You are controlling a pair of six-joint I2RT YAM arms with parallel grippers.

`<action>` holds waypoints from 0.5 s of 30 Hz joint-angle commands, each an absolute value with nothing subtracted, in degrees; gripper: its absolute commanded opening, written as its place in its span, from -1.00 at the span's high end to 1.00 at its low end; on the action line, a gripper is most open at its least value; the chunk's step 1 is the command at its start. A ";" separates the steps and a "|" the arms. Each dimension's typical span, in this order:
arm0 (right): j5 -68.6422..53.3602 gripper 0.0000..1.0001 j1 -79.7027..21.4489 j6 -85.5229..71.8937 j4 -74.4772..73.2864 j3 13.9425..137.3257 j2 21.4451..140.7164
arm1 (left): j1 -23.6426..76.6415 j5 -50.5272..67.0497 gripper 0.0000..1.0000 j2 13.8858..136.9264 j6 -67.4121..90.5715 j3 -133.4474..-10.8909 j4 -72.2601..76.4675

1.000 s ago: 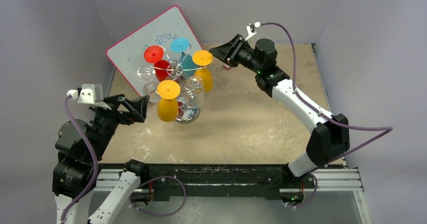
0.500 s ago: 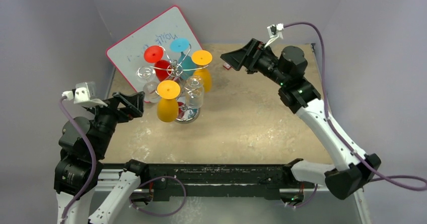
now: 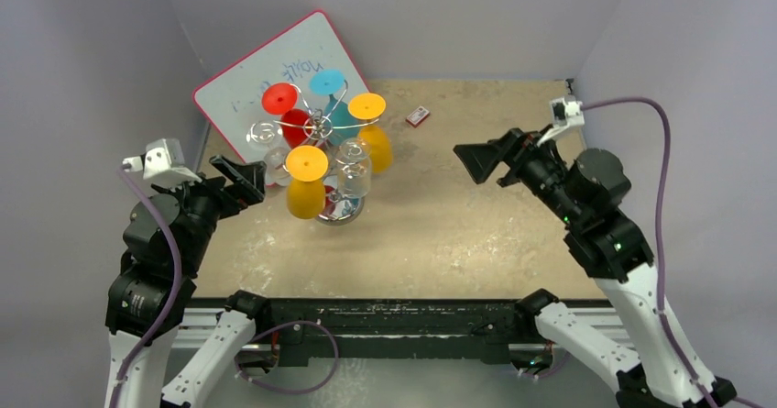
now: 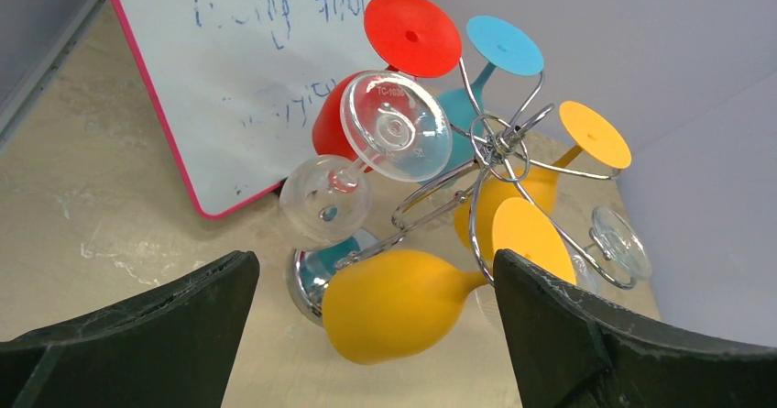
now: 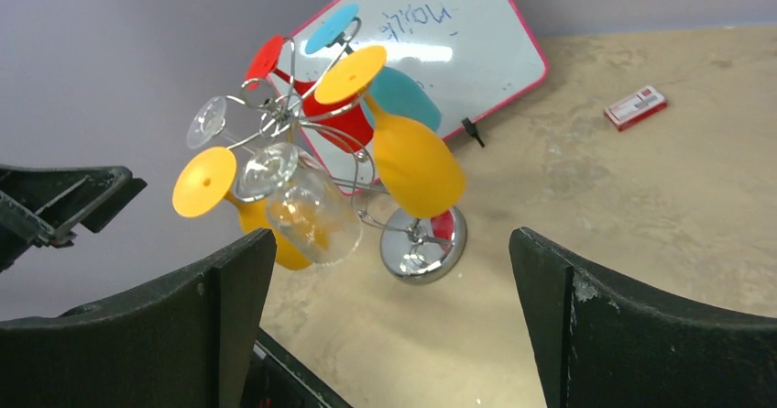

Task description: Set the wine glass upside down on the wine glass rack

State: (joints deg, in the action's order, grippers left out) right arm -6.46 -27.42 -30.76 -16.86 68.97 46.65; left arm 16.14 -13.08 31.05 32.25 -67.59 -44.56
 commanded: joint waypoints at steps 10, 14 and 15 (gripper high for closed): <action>-0.66 -1.00 -27.23 -37.35 -20.26 58.16 33.30 | 15.83 -13.49 -1.00 27.82 38.30 -62.54 -41.57; -0.03 -1.00 -27.31 -38.32 -19.33 57.64 32.57 | 15.86 -14.34 -1.00 27.23 37.95 -62.36 -42.24; 0.00 -1.00 -27.33 -38.32 -19.26 57.73 32.57 | 15.90 -14.60 -1.00 27.17 37.82 -62.25 -42.49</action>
